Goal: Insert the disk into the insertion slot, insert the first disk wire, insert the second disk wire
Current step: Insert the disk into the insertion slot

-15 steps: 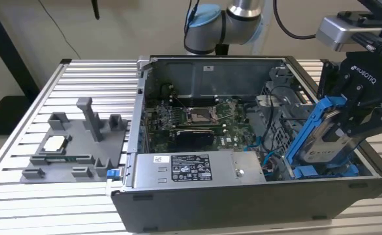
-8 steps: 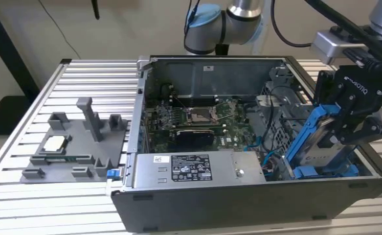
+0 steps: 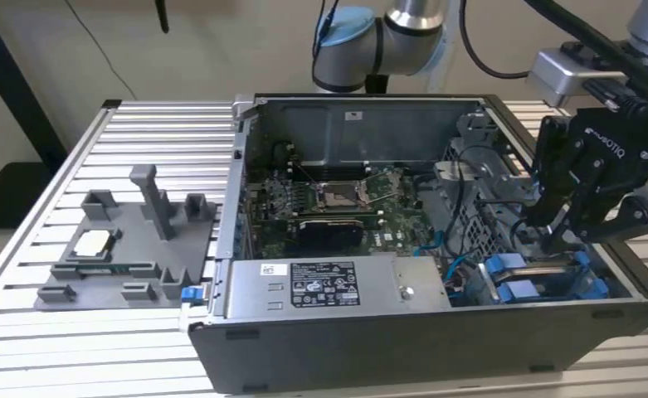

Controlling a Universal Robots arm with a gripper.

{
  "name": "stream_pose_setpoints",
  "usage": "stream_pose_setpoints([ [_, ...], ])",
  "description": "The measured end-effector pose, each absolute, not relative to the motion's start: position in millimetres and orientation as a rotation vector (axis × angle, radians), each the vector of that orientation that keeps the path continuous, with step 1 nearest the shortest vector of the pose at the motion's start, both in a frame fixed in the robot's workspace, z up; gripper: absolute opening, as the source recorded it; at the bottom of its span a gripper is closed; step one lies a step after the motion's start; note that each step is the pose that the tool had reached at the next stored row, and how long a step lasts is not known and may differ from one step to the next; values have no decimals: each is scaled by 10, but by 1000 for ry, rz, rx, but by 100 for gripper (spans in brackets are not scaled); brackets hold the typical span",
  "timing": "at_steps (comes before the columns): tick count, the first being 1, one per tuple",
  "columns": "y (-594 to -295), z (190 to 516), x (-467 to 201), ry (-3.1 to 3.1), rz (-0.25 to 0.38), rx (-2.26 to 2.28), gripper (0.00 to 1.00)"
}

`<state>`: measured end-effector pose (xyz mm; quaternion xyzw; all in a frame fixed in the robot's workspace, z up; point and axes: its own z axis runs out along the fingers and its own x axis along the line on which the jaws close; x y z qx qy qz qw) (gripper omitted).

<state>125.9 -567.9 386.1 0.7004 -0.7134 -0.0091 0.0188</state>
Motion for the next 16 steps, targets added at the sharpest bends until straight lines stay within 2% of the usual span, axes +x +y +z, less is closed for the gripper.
stream_pose_setpoints([
  [12, -5680, 4191, 1259, -2215, -28, 2175, 40],
  [16, -5679, 4206, 1259, -2215, -29, 2175, 40],
])
